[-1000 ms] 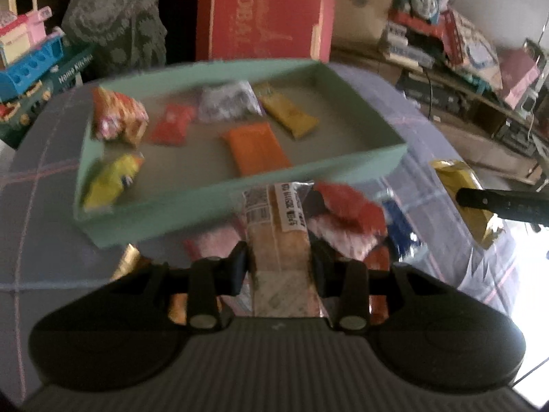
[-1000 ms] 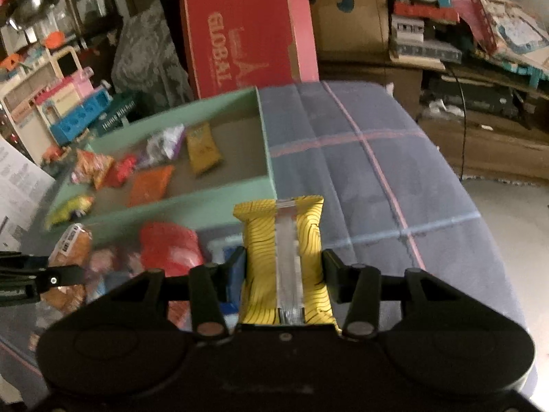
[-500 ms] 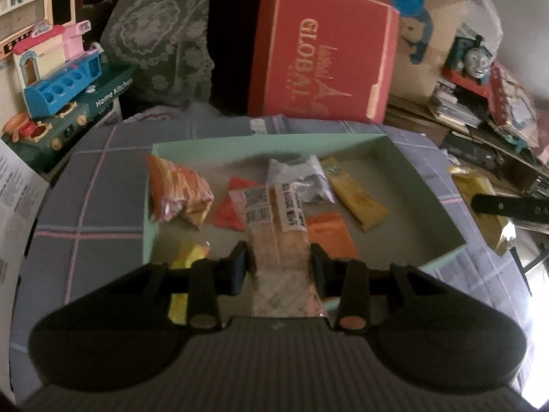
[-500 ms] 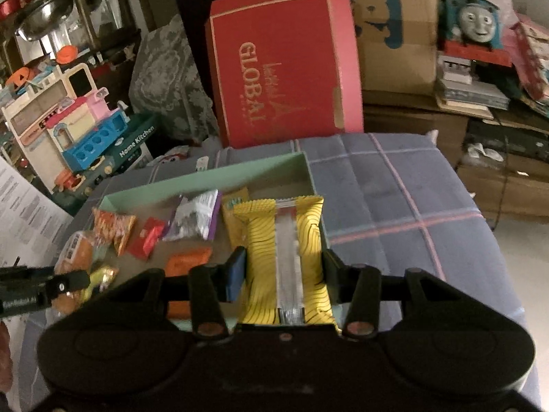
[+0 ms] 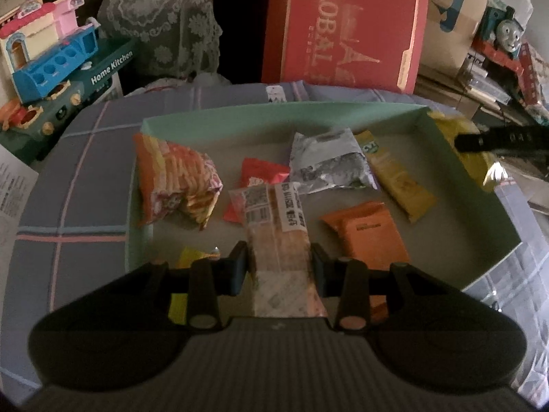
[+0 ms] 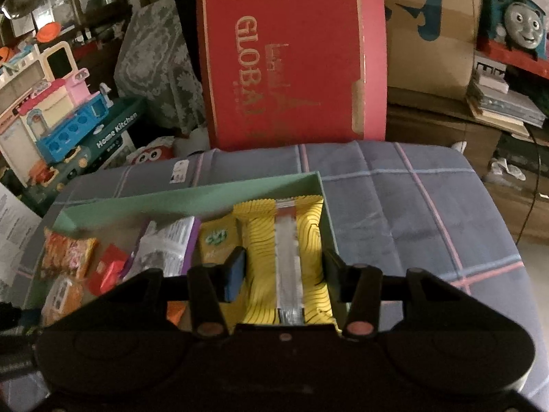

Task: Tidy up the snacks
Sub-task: 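Lower both packets into the green tray and open both grippers, then grasp the blue-white packet with the right gripper while the left reaches the orange packet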

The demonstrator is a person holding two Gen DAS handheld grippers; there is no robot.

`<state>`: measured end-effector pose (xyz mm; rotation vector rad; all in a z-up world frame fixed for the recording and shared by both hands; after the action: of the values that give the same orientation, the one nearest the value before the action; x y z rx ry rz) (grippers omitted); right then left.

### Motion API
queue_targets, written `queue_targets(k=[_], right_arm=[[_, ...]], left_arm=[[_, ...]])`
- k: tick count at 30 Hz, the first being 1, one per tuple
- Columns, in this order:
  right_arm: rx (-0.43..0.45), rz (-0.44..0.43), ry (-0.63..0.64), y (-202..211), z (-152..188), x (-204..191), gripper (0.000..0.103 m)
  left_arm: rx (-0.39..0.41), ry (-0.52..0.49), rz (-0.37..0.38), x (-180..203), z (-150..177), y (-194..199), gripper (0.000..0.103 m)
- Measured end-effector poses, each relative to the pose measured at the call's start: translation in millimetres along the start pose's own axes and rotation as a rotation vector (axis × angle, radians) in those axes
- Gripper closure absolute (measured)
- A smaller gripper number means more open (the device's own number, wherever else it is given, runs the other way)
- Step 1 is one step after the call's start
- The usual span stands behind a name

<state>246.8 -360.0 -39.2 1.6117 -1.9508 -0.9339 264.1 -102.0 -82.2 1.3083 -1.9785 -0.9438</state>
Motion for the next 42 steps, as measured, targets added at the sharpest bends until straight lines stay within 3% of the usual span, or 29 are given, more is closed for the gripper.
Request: queue_targets(k=[1,2,3,4,5,6,10,24,38,42], right_arm=[[0.006,0.002,0.001,-3,-2,0,0.051],[0.014,0.002,0.004,-5,-4,-1,0.050],[0.024,0.004,0.008,-7,-6,-2,0.040],[0.032,0.006,0.006,-7,-7,-2,0.024],[0.047,0.007,-0.001,-5,-7,-3,0.017],[0.061,0.007,-0.005,-3,-6,-2,0.012],[0.066,-0.002,-0.018,6,-1,0,0.001],[0.038,-0.040,-0.056,69,44,7,0.000],[-0.025,-0.068,-0.091,131,129,8,0.000],[-0.056,-0.074,-0.108,138,154,12,0.000]], left_arm=[[-0.001,-0.003,-0.003,1,-1,-2,0.065],[0.005,-0.004,-0.011,1,-2,-3,0.057],[0.009,-0.004,-0.020,2,-4,-4,0.046],[0.017,0.002,-0.031,2,-5,-3,0.022],[0.035,0.008,-0.044,3,-7,-1,0.006],[0.055,0.013,-0.052,3,-7,2,0.002],[0.061,0.026,-0.043,7,-9,8,0.000],[0.068,0.044,-0.026,18,13,54,0.000],[-0.004,0.085,-0.046,12,95,89,0.000],[-0.044,0.091,-0.017,18,118,92,0.000]])
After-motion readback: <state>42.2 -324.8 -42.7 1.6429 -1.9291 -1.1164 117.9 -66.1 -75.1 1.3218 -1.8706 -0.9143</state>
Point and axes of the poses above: each gripper's, at about its wrist camera, not at the fingertips, and y roughly against the way its jaws point, x to its right, z to its underside, the point moved 3 cm from there along -y, roughly the way its jaws point
